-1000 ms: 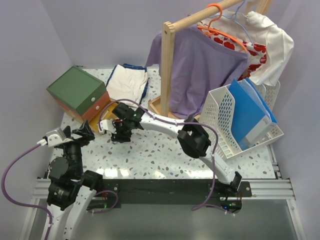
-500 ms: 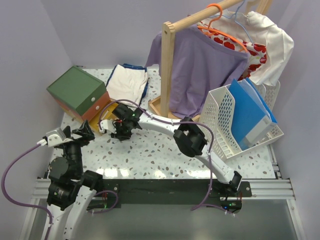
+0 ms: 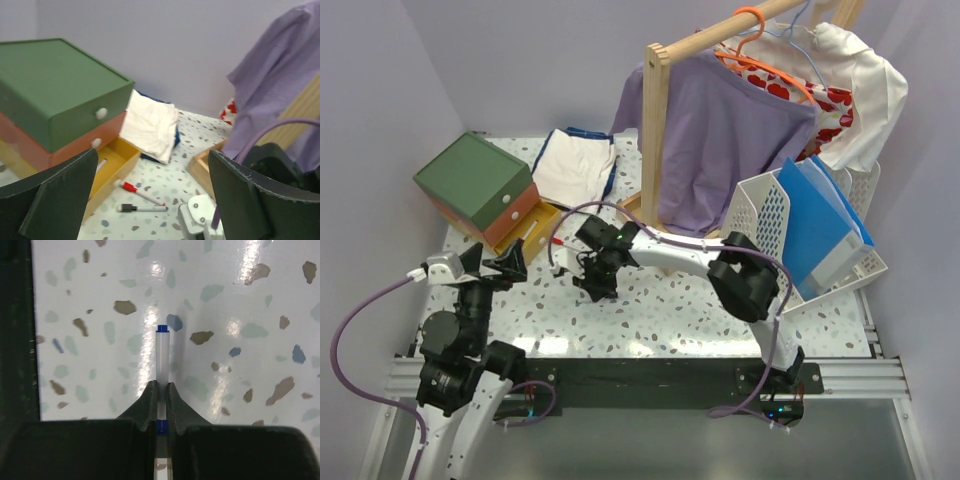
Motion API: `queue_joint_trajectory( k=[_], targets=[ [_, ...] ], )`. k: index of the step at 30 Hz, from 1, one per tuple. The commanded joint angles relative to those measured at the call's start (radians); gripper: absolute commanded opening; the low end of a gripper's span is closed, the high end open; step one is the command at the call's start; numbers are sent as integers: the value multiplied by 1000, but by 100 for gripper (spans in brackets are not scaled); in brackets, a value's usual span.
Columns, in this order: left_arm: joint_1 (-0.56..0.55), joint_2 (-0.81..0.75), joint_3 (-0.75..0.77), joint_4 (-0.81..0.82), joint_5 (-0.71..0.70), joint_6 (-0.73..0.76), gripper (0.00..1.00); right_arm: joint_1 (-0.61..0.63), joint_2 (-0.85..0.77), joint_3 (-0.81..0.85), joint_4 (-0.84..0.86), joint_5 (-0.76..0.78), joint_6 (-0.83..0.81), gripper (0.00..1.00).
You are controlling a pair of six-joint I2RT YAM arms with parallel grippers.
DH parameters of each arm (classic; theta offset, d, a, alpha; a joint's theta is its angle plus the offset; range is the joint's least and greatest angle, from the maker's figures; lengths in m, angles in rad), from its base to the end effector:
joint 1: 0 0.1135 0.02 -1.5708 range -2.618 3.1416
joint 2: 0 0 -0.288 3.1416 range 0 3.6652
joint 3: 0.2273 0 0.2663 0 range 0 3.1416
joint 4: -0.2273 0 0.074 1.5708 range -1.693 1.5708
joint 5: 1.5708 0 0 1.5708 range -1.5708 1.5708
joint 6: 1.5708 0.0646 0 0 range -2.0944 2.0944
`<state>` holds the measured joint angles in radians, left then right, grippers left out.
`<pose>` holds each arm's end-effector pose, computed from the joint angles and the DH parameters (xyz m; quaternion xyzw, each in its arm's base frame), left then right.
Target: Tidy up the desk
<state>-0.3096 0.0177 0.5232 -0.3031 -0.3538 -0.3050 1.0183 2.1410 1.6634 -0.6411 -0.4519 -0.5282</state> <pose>0.0657 0.0025 0.3238 -0.1349 0.6225 -0.1247 0.7607 0.2338 0.4329 0.1711 -0.6993 0.6446 0.2648 0.1589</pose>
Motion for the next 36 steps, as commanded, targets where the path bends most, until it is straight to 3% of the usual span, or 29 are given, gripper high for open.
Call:
queue_joint_trajectory(
  k=[1,6,10,15,26,32,36],
  targets=[
    [4,63,-37,58,258,-189,96,-35,-251,-109,49,-126,126,0],
    [4,77,-78,123,424,-429,94,-127,-429,-264,173,-217,275,0],
    [4,138,-162,299,536,-612,88,-221,-561,-373,366,-307,496,0],
    [3,229,-250,519,641,-782,83,-231,-636,-474,573,-318,729,0],
    [1,274,-253,525,647,-806,79,-234,-586,-462,756,-390,959,0],
    [0,286,-270,535,645,-796,77,-234,-544,-450,813,-435,1014,0],
    [0,303,-288,596,664,-806,69,-234,-532,-453,828,-429,1024,0]
  ],
)
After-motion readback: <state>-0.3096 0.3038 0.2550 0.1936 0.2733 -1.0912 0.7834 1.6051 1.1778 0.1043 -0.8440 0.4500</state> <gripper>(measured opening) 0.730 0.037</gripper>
